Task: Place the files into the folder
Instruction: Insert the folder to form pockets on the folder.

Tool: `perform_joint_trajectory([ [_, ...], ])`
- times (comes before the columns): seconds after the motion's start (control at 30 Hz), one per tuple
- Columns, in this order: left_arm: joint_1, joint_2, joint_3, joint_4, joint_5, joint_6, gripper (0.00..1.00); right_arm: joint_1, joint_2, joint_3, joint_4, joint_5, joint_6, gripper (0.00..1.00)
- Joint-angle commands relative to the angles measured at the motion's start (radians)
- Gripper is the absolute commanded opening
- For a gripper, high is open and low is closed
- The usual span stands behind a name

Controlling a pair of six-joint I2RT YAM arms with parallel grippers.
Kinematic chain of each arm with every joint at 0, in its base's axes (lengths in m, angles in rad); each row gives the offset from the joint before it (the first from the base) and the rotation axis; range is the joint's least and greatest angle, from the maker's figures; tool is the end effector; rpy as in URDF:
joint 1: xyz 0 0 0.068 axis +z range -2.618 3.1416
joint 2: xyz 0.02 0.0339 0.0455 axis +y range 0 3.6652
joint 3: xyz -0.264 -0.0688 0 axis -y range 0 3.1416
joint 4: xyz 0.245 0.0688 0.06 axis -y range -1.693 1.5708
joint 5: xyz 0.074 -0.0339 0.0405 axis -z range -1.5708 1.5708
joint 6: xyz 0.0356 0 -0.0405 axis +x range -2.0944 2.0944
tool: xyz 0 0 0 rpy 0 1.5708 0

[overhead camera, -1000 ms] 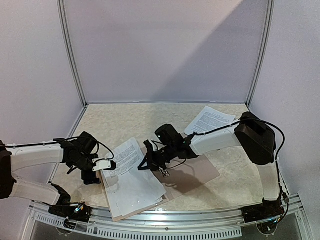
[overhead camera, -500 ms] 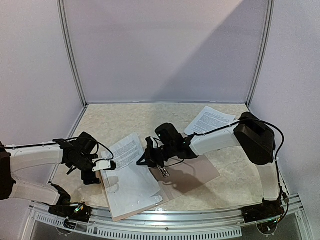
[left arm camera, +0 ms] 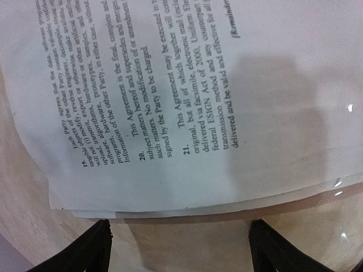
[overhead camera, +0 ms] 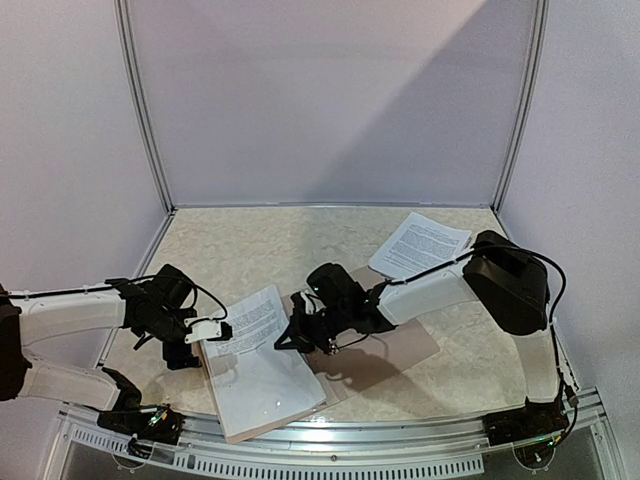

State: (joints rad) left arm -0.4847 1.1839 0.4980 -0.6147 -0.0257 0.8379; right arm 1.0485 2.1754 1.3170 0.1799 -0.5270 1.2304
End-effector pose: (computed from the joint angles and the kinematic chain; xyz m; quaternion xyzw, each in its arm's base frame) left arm 0.1572 -0.0818 0.1436 0.6071 0.7830 0.0362 0.1303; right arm 0.2126 0.4052 0.1187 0.0328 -0.8776 -0.4767 0.0393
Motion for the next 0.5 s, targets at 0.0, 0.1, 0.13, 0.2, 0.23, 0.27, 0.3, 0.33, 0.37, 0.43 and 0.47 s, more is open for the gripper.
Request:
perform_joint_trajectory([
  [0.0,-0.007,0.032,-0.078,-0.037,-0.124,0.035,0.85,0.012,0.02,0.002,-0.021,0.009,-0.006,0.0],
  [0.1,-0.007,0.032,-0.079,-0.037,-0.124,0.035,0.85,0.022,0.03,0.0,0.003,0.009,0.025,0.0],
  [0.13,-0.007,0.032,-0.079,-0.035,-0.126,0.036,0.85,0.027,0.033,0.011,0.003,0.013,0.031,0.0],
  [0.2,-0.007,0.033,-0.081,-0.032,-0.129,0.034,0.85,0.034,0.038,0.026,-0.003,0.019,0.03,0.0],
  [0.23,-0.006,0.033,-0.082,-0.03,-0.128,0.035,0.85,0.037,0.039,0.031,-0.007,0.019,0.029,0.0],
  [0.27,-0.006,0.033,-0.082,-0.028,-0.126,0.035,0.85,0.036,0.041,0.029,-0.012,0.02,0.028,0.0],
  [0.3,-0.006,0.033,-0.082,-0.027,-0.125,0.034,0.85,0.037,0.039,0.02,-0.015,0.022,0.03,0.0],
  [0.33,-0.006,0.033,-0.083,-0.026,-0.126,0.034,0.85,0.036,0.036,0.01,-0.016,0.026,0.031,0.0],
  [0.37,-0.007,0.033,-0.084,-0.026,-0.128,0.035,0.85,0.037,0.031,0.001,-0.016,0.033,0.031,0.0],
  [0.43,-0.007,0.031,-0.087,-0.024,-0.128,0.038,0.85,0.036,0.023,0.0,-0.017,0.035,0.027,0.0],
  [0.47,-0.007,0.03,-0.088,-0.024,-0.129,0.037,0.85,0.036,0.025,0.003,-0.017,0.031,0.026,0.0],
])
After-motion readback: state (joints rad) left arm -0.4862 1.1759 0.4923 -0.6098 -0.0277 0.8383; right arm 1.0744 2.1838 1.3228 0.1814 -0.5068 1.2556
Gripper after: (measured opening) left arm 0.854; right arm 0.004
